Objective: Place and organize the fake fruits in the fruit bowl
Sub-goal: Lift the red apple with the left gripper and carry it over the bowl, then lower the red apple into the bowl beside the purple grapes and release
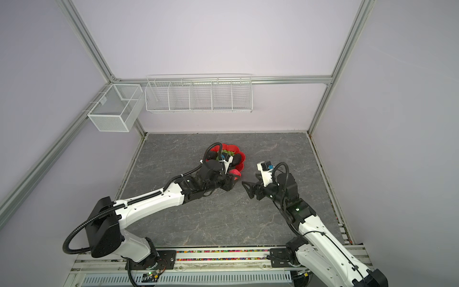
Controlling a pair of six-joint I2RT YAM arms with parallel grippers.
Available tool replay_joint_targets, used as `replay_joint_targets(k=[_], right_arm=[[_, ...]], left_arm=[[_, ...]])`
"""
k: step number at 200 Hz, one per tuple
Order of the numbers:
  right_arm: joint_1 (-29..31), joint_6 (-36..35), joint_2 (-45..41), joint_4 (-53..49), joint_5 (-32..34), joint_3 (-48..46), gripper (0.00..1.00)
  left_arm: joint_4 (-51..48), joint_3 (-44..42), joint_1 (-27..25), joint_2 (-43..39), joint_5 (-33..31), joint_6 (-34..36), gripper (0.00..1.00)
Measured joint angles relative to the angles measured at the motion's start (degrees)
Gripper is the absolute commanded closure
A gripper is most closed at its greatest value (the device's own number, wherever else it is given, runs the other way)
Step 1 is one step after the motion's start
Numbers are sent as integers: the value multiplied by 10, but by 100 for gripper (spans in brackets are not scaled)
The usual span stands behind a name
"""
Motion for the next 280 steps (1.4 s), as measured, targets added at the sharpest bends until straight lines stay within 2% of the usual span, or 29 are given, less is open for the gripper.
replay_joint_targets(k=[42,81,102,215,280], right_arm=[[19,-28,83,36,-21,57,12],[37,-60,157,73,-21,36,12],[41,-65,166,94,-23,3,12],[44,-71,172,130,-23,-5,12],[47,-71,171,144,-23,-14,12]], left_arm=[[-30,1,73,-26,-23,20,56],[-80,17,158,-10,-48,25,56],[-101,45,181,21,-61,29,56],[-154,176,188,208,-60,37,56],[-175,182,188,238,-59,37,56]])
